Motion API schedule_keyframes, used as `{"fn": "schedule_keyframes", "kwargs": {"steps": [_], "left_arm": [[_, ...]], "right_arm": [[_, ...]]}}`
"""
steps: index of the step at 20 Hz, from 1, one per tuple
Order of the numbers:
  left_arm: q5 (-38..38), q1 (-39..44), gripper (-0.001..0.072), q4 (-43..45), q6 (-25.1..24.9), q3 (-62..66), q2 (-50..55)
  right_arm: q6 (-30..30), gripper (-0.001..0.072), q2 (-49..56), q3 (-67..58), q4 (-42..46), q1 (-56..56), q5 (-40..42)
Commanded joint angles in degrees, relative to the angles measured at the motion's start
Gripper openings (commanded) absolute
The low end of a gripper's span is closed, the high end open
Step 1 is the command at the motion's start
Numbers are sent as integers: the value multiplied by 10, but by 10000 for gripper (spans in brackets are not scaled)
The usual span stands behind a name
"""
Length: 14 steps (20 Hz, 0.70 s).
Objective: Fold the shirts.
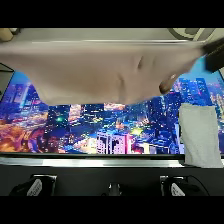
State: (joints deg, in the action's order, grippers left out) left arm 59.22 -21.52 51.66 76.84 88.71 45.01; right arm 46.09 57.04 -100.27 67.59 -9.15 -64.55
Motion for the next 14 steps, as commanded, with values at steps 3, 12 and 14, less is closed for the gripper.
{"fn": "schedule_keyframes", "kwargs": {"steps": [3,12,14], "left_arm": [[-64,-1,20,28,70,177,-97],[62,-1,21,69,72,177,-50],[143,-1,21,69,72,171,-3]], "right_arm": [[37,15,-115,-188,117,0,-9],[74,16,-68,-188,130,0,-128],[91,16,-16,-186,130,0,-176]]}}
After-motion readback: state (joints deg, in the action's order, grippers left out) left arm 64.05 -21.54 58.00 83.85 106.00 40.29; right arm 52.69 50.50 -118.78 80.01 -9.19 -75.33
